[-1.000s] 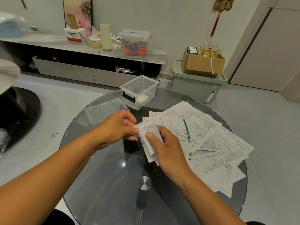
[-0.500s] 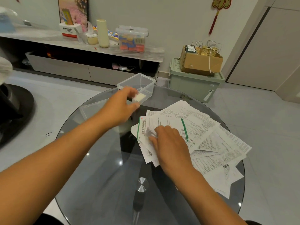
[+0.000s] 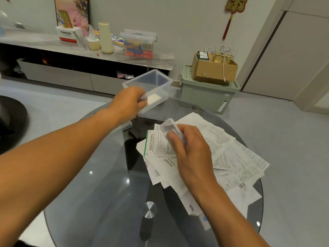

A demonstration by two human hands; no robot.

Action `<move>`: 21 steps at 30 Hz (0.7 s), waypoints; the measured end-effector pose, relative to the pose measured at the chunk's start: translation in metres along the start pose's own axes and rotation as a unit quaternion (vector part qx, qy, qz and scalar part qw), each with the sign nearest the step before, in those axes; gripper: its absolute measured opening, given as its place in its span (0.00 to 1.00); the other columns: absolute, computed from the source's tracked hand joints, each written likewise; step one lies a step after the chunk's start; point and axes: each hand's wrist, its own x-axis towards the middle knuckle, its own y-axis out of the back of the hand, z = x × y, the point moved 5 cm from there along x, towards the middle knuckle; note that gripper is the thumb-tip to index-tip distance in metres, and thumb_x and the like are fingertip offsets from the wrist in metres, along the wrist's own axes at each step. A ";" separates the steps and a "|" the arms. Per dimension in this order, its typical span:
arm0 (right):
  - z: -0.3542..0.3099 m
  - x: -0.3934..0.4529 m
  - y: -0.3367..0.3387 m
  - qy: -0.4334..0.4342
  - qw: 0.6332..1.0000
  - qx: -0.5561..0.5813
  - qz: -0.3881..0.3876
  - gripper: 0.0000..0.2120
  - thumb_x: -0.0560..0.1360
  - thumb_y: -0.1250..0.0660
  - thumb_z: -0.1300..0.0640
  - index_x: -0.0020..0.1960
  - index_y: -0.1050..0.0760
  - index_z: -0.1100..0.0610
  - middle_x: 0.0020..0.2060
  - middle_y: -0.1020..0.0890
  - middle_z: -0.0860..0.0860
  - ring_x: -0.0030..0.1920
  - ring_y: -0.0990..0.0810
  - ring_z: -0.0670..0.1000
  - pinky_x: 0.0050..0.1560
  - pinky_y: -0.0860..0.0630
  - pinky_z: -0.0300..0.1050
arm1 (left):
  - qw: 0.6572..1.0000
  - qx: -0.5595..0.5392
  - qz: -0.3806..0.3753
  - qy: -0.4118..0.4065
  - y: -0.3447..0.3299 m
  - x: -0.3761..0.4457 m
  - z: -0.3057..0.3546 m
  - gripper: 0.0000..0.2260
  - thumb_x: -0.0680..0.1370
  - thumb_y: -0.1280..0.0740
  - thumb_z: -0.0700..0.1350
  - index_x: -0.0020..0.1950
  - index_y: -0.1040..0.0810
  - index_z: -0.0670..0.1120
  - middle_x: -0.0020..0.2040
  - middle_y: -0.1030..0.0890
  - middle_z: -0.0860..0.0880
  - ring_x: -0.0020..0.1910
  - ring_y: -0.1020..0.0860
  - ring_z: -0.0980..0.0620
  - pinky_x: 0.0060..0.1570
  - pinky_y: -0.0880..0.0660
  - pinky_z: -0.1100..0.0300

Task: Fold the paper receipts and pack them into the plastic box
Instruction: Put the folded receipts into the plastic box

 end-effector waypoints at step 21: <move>-0.114 0.045 -0.134 0.180 0.850 -0.293 -0.400 0.07 0.79 0.30 0.51 0.54 0.16 0.52 0.46 0.15 0.50 0.48 0.18 0.54 0.42 0.28 0.44 | 0.993 -0.024 -0.113 0.033 0.073 -0.189 -0.074 0.14 0.72 0.21 0.49 0.44 0.27 0.53 0.45 0.22 0.54 0.42 0.23 0.52 0.42 0.22 0.53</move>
